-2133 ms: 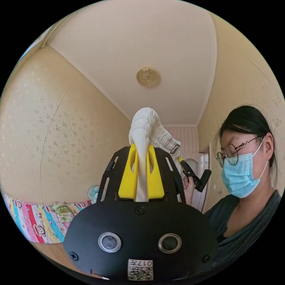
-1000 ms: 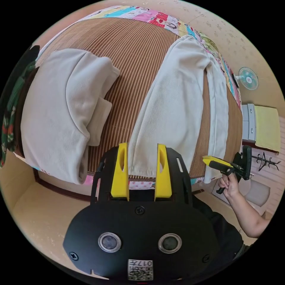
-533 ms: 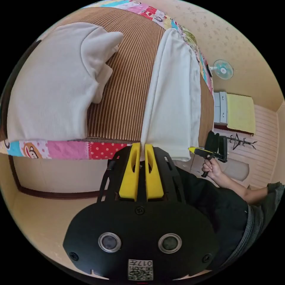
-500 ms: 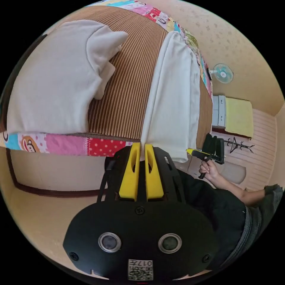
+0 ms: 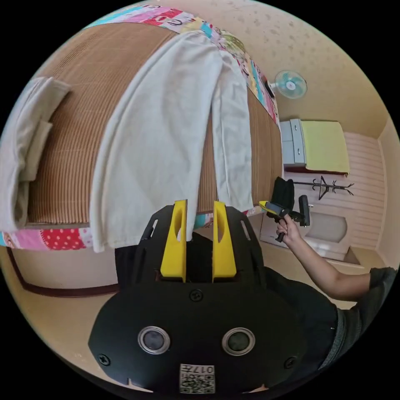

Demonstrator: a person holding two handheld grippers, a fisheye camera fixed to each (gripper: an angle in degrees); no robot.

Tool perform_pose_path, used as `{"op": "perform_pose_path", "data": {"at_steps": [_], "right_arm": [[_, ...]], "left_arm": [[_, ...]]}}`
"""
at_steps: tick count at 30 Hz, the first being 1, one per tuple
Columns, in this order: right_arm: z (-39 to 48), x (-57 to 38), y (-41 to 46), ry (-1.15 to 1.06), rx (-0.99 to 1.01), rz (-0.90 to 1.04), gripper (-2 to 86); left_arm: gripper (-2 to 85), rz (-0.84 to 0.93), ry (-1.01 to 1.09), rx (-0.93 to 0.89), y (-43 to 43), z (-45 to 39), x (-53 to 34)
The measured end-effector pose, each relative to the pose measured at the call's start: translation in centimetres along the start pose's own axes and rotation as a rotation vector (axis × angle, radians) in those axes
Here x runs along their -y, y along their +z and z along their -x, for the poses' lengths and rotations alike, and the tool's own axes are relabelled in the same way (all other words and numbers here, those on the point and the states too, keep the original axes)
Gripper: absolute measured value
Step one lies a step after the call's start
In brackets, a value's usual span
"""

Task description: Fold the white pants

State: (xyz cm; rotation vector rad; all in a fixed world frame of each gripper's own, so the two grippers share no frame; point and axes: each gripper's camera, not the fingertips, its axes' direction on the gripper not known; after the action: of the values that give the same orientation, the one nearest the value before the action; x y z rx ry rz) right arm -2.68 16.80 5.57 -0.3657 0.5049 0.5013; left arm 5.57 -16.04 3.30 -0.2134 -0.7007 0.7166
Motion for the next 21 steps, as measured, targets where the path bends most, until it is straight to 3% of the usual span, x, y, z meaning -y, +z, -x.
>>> {"op": "perform_pose_path", "data": {"at_steps": [4, 7, 9, 11, 13, 16, 18, 21], "right_arm": [[-5.2, 2.1, 1.8, -0.002, -0.021, 0.088, 10.7], [-7.1, 2.8, 4.3, -0.046, 0.085, 0.175, 10.3], [-7.5, 2.8, 5.0, -0.087, 0.076, 0.223, 8.5], [-7.4, 1.7, 3.7, -0.217, 0.058, 0.227, 5.5], [-7.5, -0.2, 0.7, -0.339, 0.128, 0.172, 4.3], [-10.3, -4.4, -4.1, -0.443, 0.359, 0.057, 3.3], [-13.3, -5.9, -4.8, -0.36, 0.474, 0.014, 3.0], [-16.5, -6.3, -2.7, -0.236, 0.421, 0.056, 2.7]], "left_arm": [[12.0, 0.169, -0.028, 0.033, 11.4, -4.0, 2.4], [11.6, 0.289, -0.15, 0.061, 17.3, -4.3, 2.2], [7.9, 0.273, -0.204, 0.128, 17.5, -4.2, 1.7], [3.7, 0.249, -0.164, -0.064, 16.8, -4.1, 0.8], [2.1, 0.194, -0.073, -0.423, 14.3, -4.1, -1.3], [1.2, 0.126, 0.028, -0.599, 10.2, -4.8, -4.7], [0.7, 0.138, 0.046, -0.537, 9.5, -5.7, -6.8], [0.0, 0.207, -0.098, -0.277, 12.3, -5.8, -9.5]]}}
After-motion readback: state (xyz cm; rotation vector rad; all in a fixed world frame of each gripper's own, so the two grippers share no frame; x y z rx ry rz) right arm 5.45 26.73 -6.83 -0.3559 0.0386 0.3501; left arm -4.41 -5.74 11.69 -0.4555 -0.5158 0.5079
